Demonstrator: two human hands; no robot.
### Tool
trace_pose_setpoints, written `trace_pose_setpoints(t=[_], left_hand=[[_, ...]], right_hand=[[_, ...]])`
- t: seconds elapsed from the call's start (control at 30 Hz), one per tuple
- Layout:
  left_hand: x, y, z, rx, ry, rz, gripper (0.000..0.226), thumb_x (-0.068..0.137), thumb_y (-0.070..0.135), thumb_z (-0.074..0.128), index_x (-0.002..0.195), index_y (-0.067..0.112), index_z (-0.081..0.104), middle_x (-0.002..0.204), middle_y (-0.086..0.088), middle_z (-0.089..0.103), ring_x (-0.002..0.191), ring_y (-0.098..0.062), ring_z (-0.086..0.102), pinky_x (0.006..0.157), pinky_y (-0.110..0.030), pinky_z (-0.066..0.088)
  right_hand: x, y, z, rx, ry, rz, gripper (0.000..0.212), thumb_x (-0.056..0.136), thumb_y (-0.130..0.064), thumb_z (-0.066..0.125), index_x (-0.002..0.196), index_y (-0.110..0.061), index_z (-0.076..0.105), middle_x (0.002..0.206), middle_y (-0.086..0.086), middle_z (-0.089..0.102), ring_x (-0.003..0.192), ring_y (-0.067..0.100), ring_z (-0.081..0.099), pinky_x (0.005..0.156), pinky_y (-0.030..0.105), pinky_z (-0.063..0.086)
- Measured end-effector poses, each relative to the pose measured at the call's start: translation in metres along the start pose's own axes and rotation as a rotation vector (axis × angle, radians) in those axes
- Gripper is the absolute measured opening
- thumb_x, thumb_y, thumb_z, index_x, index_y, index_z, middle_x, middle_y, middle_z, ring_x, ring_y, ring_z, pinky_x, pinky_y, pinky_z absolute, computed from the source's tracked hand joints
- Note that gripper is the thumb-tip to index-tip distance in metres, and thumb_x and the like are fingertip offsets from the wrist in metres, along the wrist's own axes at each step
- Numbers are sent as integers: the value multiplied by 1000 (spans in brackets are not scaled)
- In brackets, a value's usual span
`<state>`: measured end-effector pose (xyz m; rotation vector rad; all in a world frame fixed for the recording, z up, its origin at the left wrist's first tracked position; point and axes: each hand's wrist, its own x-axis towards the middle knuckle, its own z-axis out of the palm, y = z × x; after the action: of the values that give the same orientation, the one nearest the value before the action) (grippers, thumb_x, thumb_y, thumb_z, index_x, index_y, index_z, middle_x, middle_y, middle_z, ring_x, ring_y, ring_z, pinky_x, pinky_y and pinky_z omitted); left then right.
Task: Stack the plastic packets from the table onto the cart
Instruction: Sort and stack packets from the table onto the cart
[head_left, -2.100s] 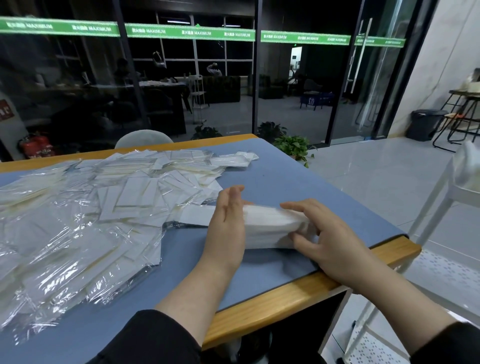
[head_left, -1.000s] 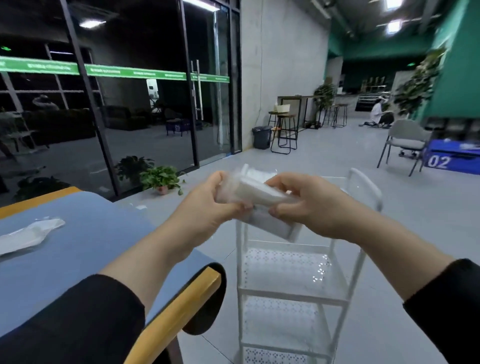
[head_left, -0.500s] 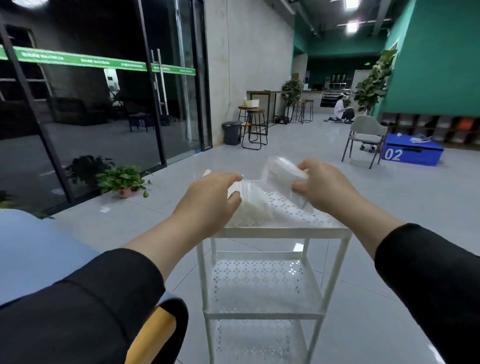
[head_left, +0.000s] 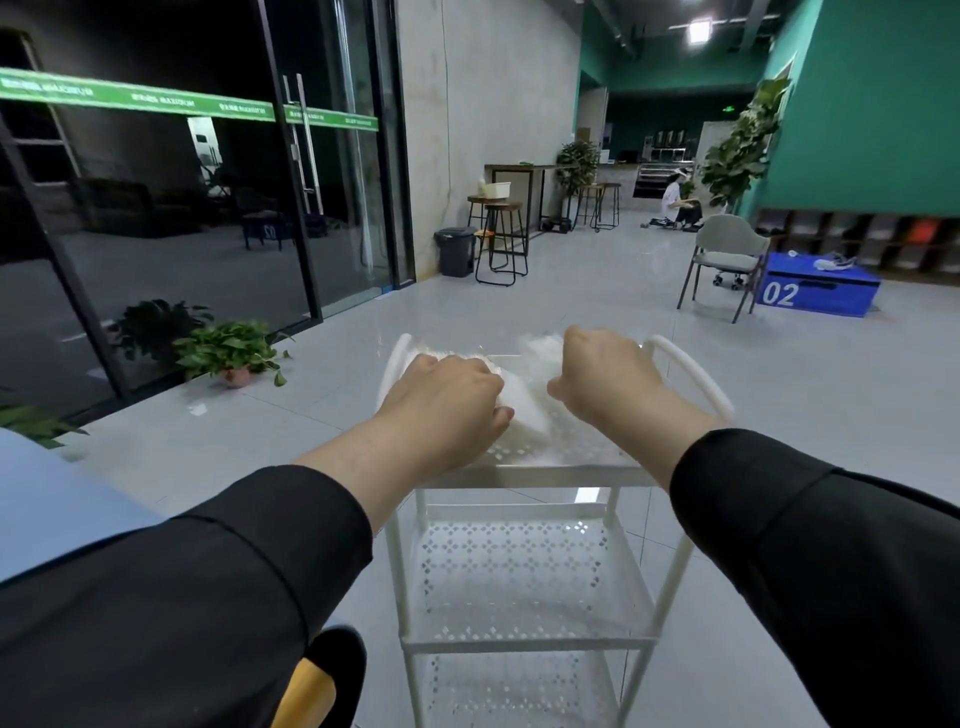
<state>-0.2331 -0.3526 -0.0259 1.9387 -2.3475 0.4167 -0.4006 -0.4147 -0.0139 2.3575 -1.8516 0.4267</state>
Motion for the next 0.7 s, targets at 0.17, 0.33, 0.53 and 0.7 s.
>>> trace_pose_setpoints(t=[0.17, 0.33, 0.53, 0.7], left_hand=[[-2, -1, -1, -18, -36, -18, 35, 105, 46, 34, 96, 23, 58, 107, 4, 60, 103, -23, 57, 96, -43, 39], [-4, -3, 0, -67, -19, -47, 51, 102, 63, 29, 107, 22, 60, 116, 5, 63, 112, -21, 58, 103, -44, 36], [2, 5, 0, -123, -33, -15, 75, 95, 74, 32, 150, 23, 35, 147, 1, 52, 132, -24, 49, 103, -45, 36], [5, 10, -2, 39, -33, 5, 44, 98, 67, 38, 98, 24, 48, 114, 3, 64, 107, -26, 58, 83, -42, 33]], right_hand=[[3, -7, -1, 261, -244, 107, 41, 94, -49, 57, 85, -9, 54, 74, 6, 62, 64, 28, 69, 60, 32, 54], [-7, -2, -13, 434, -349, 275, 81, 93, -78, 26, 116, -7, 57, 100, 10, 66, 73, 26, 70, 59, 28, 53], [-15, 8, -2, 537, -276, 173, 52, 105, -51, 35, 125, -13, 65, 104, 15, 69, 94, 35, 69, 91, 46, 56], [-12, 21, 10, 596, -208, 193, 51, 101, -46, 50, 98, 0, 71, 78, 12, 66, 70, 30, 61, 65, 32, 46]])
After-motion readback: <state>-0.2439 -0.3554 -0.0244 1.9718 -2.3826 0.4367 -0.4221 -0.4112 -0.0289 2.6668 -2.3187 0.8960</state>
